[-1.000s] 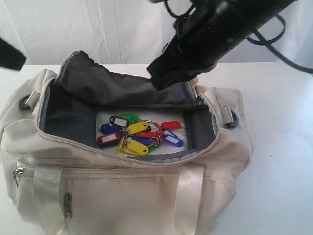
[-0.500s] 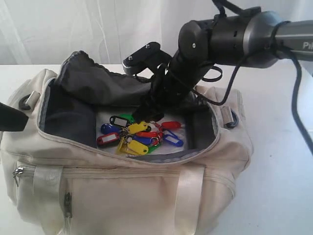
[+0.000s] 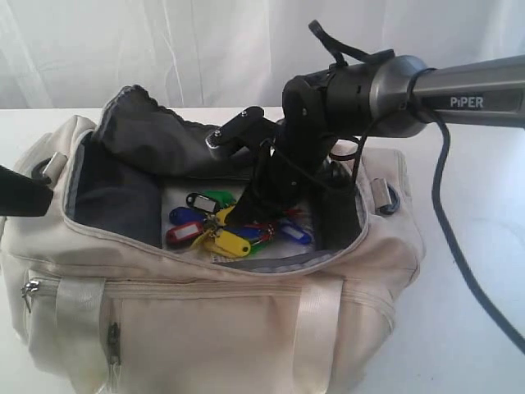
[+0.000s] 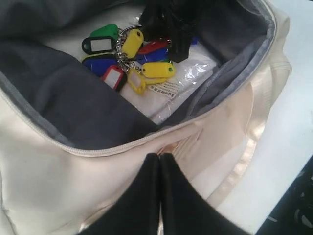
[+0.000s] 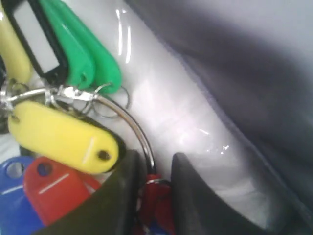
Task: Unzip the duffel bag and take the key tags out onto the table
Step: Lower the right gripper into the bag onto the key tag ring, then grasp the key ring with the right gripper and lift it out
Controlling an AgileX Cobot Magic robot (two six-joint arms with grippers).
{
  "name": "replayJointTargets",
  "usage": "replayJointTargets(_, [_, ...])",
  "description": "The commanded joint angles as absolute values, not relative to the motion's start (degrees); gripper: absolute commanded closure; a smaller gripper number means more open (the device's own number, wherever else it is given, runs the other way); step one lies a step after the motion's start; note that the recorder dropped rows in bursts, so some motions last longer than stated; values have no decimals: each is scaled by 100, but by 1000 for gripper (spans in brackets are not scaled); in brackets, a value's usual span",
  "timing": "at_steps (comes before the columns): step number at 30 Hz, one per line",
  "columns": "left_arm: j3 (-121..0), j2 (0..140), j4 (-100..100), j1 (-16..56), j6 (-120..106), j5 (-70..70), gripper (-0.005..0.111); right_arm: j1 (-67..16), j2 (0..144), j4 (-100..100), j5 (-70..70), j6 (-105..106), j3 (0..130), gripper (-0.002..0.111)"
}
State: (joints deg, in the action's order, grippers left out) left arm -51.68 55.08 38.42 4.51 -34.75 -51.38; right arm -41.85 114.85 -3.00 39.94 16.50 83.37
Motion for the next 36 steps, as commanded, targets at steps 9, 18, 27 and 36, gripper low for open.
replayJointTargets(9, [-5141,5460,4103,467,-3597,-5217,107,-4167,10667,0,4452,1494,8286,108])
replayJointTargets(18, [-5141,5460,4103,467,-3597,-5217,107,-4167,9509,-52,4417,1430,8286,108])
replayJointTargets(27, [-5141,5460,4103,467,-3618,-5219,107,-4167,8626,38,4368,1430,8286,108])
replayJointTargets(36, [-5141,5460,4103,467,-3619,-5208,107,-4167,8035,1603,4682,414,8286,108])
